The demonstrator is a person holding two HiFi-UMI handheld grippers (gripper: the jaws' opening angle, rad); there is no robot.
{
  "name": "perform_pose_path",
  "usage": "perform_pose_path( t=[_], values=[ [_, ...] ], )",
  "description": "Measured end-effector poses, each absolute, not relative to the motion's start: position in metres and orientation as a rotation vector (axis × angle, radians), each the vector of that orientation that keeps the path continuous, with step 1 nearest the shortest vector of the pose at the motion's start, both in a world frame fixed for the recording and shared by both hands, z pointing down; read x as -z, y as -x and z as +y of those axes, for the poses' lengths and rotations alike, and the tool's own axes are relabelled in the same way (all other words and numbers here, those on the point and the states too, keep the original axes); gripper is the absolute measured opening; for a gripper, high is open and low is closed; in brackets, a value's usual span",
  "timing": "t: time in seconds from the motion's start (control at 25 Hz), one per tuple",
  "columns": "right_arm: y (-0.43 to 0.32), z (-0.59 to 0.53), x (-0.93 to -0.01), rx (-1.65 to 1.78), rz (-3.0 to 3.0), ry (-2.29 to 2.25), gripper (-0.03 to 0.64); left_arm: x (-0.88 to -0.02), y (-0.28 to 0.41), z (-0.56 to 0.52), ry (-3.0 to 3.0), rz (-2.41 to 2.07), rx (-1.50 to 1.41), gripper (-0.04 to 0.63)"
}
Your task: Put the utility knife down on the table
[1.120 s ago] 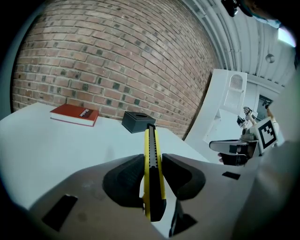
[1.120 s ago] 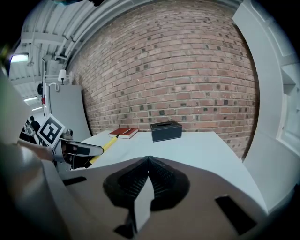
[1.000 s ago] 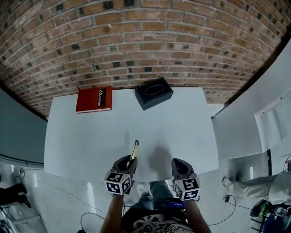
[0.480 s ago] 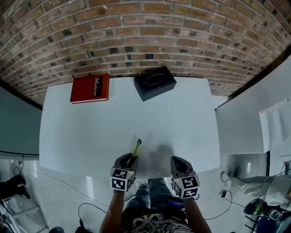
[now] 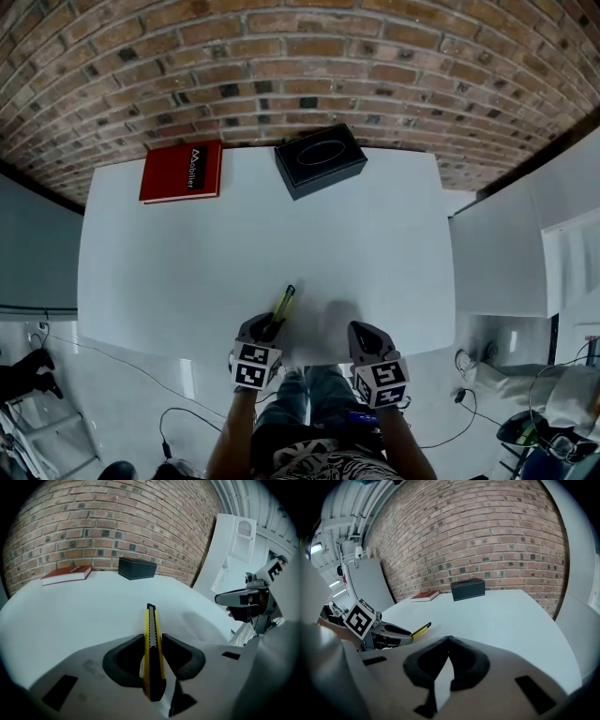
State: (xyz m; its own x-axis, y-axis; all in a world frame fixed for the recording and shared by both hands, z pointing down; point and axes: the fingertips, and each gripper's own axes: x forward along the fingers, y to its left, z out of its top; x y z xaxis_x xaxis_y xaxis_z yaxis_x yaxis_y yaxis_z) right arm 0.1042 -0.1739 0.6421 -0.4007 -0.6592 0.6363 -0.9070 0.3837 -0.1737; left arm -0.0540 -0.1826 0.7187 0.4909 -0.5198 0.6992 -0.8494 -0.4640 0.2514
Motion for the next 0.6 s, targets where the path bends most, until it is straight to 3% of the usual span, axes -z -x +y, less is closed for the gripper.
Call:
perform_pose_path(
  t=[0.6],
  values=[
    [-0.116, -0.168, -0.636, -0.709, -2.167, -1.4, 0.0, -0.721, 0.055, -0.188, -2.171, -1.165, -0.753, 0.143]
  ],
)
